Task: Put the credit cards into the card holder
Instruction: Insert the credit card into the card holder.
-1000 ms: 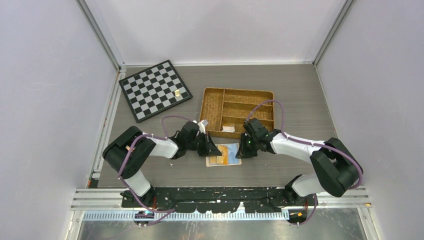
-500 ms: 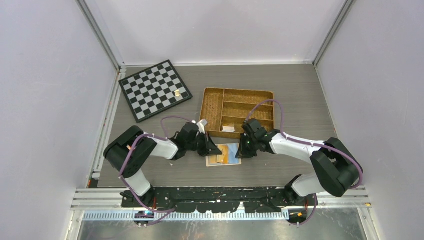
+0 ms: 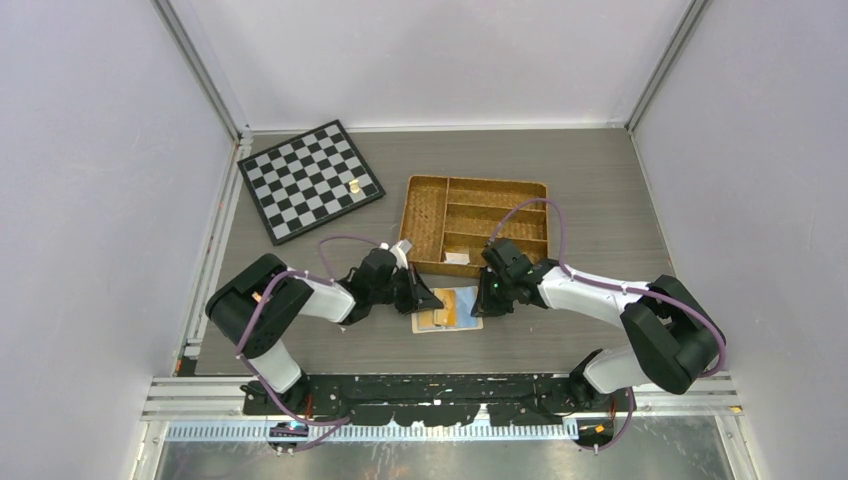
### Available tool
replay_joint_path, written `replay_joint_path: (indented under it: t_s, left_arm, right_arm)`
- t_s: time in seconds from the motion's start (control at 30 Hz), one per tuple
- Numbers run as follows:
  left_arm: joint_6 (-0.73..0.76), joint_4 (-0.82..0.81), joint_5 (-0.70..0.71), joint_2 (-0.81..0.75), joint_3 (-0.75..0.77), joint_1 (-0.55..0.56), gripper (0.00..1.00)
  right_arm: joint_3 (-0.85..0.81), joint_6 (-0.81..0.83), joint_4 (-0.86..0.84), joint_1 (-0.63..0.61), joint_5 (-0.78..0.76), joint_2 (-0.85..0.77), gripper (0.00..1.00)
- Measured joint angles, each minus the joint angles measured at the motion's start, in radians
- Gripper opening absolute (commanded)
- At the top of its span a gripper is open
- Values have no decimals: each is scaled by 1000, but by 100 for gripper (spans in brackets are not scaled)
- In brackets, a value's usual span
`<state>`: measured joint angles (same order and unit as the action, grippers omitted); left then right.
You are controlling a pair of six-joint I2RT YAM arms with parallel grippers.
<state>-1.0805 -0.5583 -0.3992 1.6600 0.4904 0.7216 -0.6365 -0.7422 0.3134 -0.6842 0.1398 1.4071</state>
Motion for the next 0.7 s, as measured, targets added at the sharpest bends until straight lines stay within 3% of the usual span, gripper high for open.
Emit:
replay_joint_path:
  t_s: [0.47, 0.7]
  left_arm:
    - [-63, -55, 87, 3, -17, 58, 0]
    - [-66, -48, 110, 8, -14, 69, 13]
  right_arm:
    - [-5, -7, 8, -11, -15, 0, 1]
    - [-6, -20, 11, -14, -26, -2, 0]
